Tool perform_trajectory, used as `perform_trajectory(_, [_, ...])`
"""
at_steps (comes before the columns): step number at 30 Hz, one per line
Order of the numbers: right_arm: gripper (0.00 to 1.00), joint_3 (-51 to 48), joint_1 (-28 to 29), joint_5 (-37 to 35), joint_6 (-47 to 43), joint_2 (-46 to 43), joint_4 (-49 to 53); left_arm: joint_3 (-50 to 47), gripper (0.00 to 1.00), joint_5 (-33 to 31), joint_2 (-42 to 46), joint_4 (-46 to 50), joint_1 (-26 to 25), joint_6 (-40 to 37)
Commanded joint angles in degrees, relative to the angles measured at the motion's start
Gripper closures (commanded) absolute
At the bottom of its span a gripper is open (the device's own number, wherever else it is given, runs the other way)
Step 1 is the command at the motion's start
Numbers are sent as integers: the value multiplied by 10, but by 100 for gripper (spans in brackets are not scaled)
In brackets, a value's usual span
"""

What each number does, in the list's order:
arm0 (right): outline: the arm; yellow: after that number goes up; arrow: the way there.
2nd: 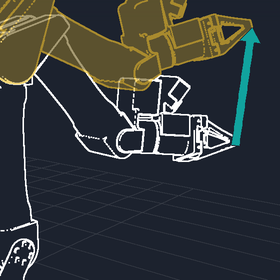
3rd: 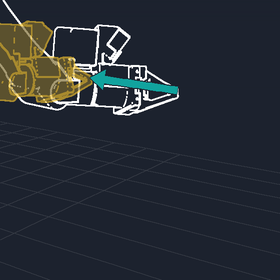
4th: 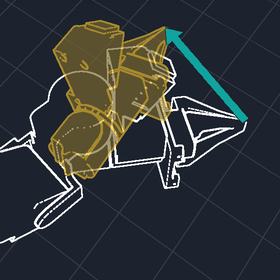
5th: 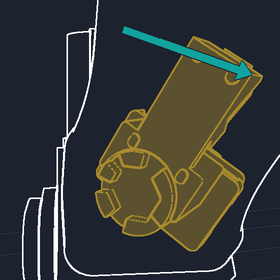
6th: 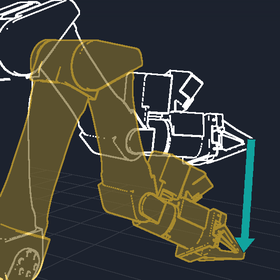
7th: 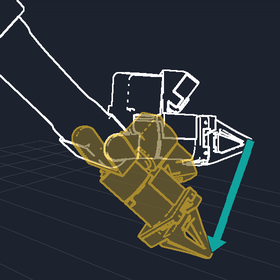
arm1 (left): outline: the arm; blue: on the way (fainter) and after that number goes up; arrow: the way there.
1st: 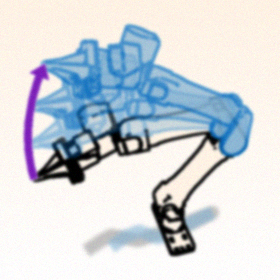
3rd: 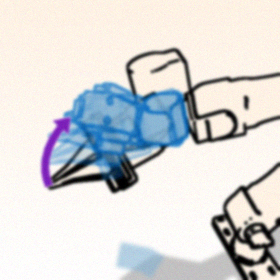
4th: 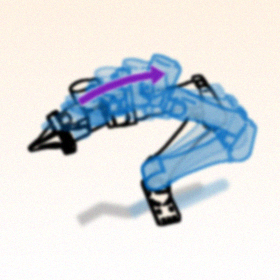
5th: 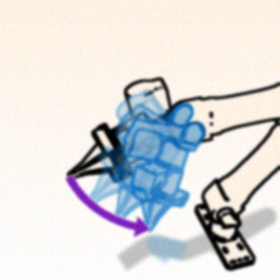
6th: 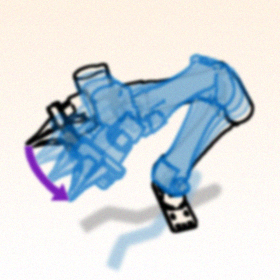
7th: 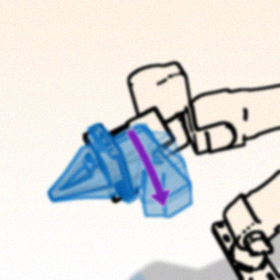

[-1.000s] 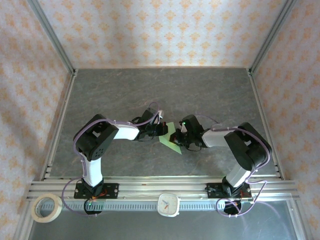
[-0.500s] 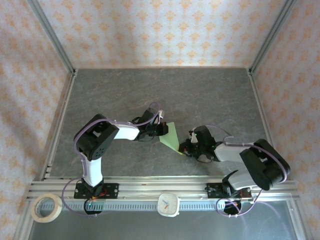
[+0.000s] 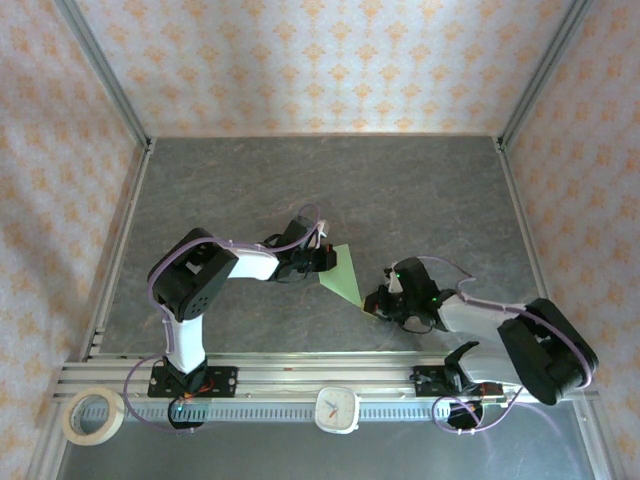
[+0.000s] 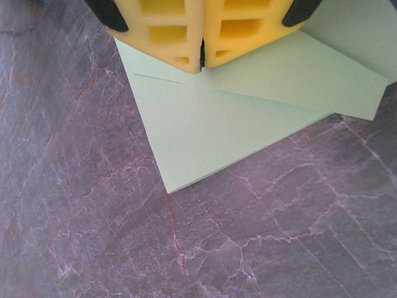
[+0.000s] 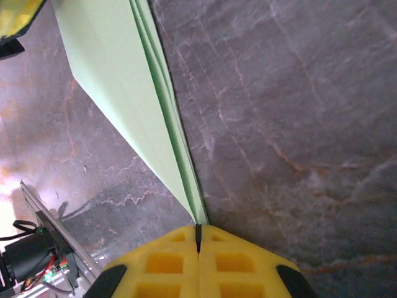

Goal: Fold a paper plane with a square sheet of paper (pick it up from the middle)

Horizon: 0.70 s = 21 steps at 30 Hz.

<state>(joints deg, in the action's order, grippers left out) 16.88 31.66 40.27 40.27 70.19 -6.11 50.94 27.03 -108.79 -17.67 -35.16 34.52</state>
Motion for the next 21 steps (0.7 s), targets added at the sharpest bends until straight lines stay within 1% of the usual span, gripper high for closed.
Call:
perform_trajectory(1, [100,44,-4,-12,15,-42,34,-23,100,-34,-34,58,3,-12])
perform_trajectory(3, [100,65,-4,-22,16,-44,31,-24,100,-34,-32,56,3,-11])
perform_trajectory(5, [100,86,-4,-19,20,-21,8,-23,100,-33,-34,54,3,-10])
perform_trajectory(10, [100,133,-3,0,10,93,-26,-22,100,-33,-32,55,3,-9])
perform_trajectory(14, [100,154,-3,9,10,151,-49,-21,100,-29,-33,54,3,-9])
perform_trajectory(18, [100,149,-1,10,3,184,-59,-20,100,-28,-33,52,3,-9])
perform_trajectory(21, [100,126,-1,4,-1,203,-59,-16,100,-27,-36,53,3,-9])
